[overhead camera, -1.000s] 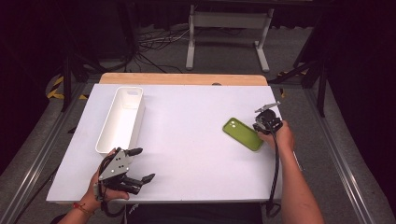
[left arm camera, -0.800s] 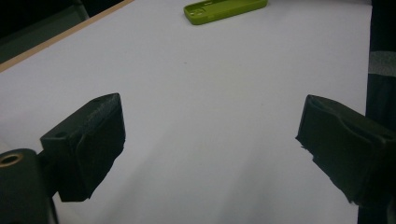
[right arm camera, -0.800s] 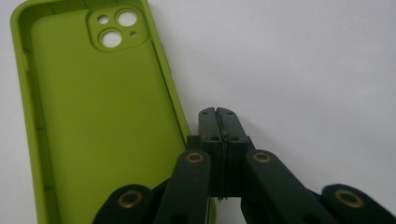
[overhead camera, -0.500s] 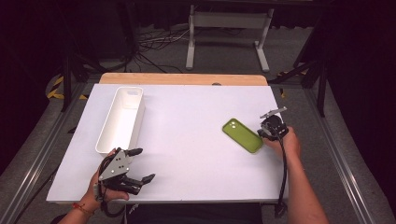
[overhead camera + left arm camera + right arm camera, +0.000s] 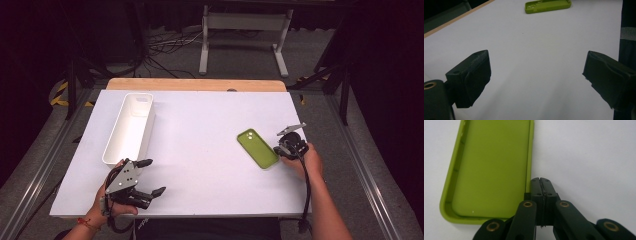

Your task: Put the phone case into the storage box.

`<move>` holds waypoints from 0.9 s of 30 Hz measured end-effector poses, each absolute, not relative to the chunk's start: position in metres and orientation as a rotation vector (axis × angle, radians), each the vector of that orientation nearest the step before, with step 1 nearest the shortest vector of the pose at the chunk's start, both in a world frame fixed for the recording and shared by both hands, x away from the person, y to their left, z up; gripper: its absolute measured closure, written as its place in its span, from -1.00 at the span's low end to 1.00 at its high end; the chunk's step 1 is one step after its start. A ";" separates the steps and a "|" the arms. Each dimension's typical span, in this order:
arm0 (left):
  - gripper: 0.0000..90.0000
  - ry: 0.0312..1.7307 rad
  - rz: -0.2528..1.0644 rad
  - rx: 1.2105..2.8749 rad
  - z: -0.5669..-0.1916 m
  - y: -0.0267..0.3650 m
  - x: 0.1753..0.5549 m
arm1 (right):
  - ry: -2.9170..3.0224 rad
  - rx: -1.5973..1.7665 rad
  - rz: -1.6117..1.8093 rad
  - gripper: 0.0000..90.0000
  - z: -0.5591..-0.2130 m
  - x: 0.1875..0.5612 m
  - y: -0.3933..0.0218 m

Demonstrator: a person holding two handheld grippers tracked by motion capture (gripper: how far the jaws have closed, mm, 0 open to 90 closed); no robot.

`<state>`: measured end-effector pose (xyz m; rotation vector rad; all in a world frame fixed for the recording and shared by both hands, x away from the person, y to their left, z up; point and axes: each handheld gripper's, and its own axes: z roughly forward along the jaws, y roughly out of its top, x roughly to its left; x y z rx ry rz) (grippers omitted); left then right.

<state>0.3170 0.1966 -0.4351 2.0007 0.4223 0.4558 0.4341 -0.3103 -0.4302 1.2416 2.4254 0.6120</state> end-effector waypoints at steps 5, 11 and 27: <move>-0.81 0.421 0.457 1.997 -0.435 0.197 0.317 | 2.465 1.228 0.617 1.00 -0.429 0.429 -0.308; -0.81 0.420 0.459 1.998 -0.434 0.197 0.317 | 2.513 1.200 0.618 1.00 -0.428 0.425 -0.302; -0.81 0.420 0.458 1.994 -0.434 0.197 0.317 | 2.437 1.166 0.748 0.76 -0.412 0.423 -0.299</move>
